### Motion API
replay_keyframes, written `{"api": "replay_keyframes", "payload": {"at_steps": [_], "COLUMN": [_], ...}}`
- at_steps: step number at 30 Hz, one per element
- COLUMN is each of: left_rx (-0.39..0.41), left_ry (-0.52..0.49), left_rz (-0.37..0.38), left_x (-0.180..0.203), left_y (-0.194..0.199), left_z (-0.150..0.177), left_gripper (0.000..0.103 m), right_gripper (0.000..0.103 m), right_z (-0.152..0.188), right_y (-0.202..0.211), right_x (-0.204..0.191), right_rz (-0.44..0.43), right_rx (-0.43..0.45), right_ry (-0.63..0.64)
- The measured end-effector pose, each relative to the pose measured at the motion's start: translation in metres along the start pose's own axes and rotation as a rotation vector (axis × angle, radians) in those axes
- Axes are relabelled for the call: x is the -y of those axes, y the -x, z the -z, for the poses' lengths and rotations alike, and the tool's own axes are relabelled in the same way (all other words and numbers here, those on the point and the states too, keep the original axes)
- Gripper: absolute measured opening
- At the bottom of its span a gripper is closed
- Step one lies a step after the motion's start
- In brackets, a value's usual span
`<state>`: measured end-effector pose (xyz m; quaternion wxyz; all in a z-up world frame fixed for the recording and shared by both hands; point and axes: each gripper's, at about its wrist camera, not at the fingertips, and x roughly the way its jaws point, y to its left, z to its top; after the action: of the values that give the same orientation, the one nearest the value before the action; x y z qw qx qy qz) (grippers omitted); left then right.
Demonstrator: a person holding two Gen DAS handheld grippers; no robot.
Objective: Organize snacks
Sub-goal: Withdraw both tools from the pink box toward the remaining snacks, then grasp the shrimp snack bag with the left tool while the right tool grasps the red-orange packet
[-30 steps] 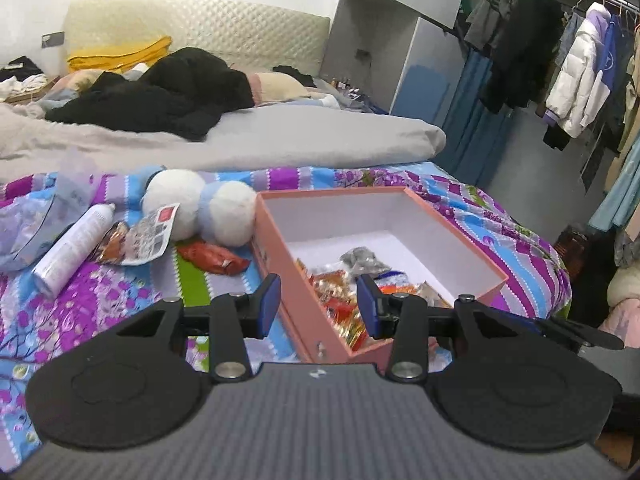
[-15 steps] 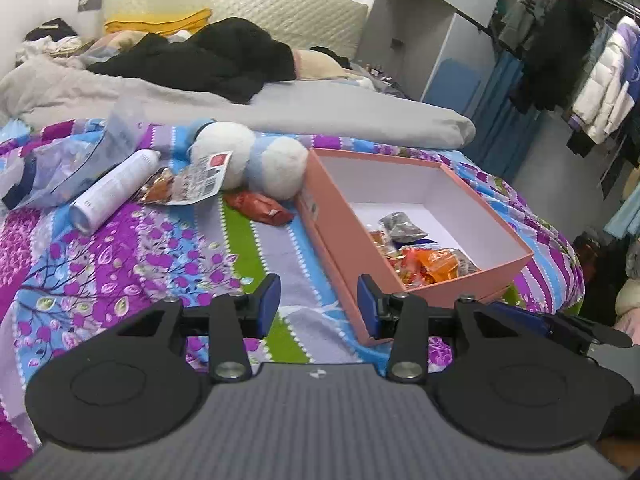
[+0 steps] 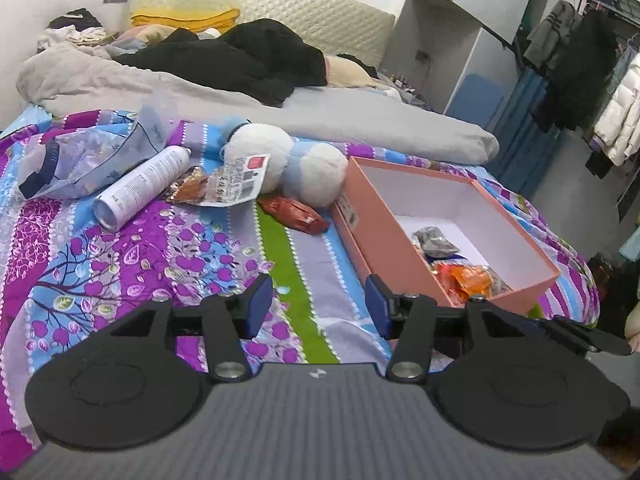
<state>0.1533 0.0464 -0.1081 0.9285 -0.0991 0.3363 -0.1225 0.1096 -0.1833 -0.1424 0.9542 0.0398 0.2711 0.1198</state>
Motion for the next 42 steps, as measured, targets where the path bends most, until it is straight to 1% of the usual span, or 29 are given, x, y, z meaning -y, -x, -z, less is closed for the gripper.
{"api": "replay_keyframes", "payload": {"at_steps": [4, 11, 14, 18, 25, 26, 28, 29, 30, 32, 35, 39, 42], "left_rx": [-0.003, 0.021, 0.030, 0.041, 0.045, 0.045, 0.044, 0.050, 0.061, 0.055, 0.022, -0.009, -0.023], "left_ry": [0.037, 0.099, 0.150, 0.207, 0.337, 0.363, 0.419, 0.450, 0.485, 0.525, 0.587, 0.719, 0.812], "left_rz": [-0.023, -0.043, -0.038, -0.056, -0.040, -0.032, -0.006, 0.014, 0.036, 0.056, 0.073, 0.135, 0.185], "left_x": [-0.017, -0.049, -0.066, -0.089, -0.130, -0.137, -0.149, -0.156, -0.163, -0.171, -0.183, -0.199, -0.206], "left_y": [-0.023, -0.064, -0.082, -0.109, -0.155, -0.163, -0.177, -0.183, -0.191, -0.205, -0.228, -0.253, -0.267], "left_z": [-0.005, -0.021, -0.027, -0.033, -0.045, -0.046, -0.048, -0.049, -0.050, -0.051, -0.052, -0.047, -0.041], "left_gripper": [0.057, 0.057, 0.057, 0.057, 0.057, 0.057, 0.065, 0.071, 0.073, 0.074, 0.074, 0.074, 0.074], "right_gripper": [0.066, 0.066, 0.066, 0.066, 0.066, 0.066, 0.066, 0.066, 0.066, 0.066, 0.066, 0.066, 0.066], "right_z": [-0.009, -0.021, -0.023, -0.023, -0.027, -0.028, -0.031, -0.032, -0.034, -0.036, -0.040, -0.043, -0.044], "right_y": [-0.018, -0.055, -0.073, -0.101, -0.154, -0.163, -0.180, -0.188, -0.198, -0.216, -0.245, -0.279, -0.292], "right_x": [-0.005, -0.012, -0.015, -0.019, -0.030, -0.030, -0.030, -0.029, -0.027, -0.025, -0.025, -0.029, -0.035], "right_rz": [0.008, 0.039, 0.046, 0.045, 0.061, 0.062, 0.072, 0.079, 0.092, 0.114, 0.154, 0.188, 0.218], "right_rx": [0.019, 0.035, 0.033, 0.021, 0.001, -0.004, -0.008, -0.010, -0.018, -0.020, -0.045, -0.093, -0.106], "right_ry": [0.016, 0.034, 0.041, 0.038, 0.061, 0.062, 0.068, 0.069, 0.068, 0.077, 0.126, 0.254, 0.347]}}
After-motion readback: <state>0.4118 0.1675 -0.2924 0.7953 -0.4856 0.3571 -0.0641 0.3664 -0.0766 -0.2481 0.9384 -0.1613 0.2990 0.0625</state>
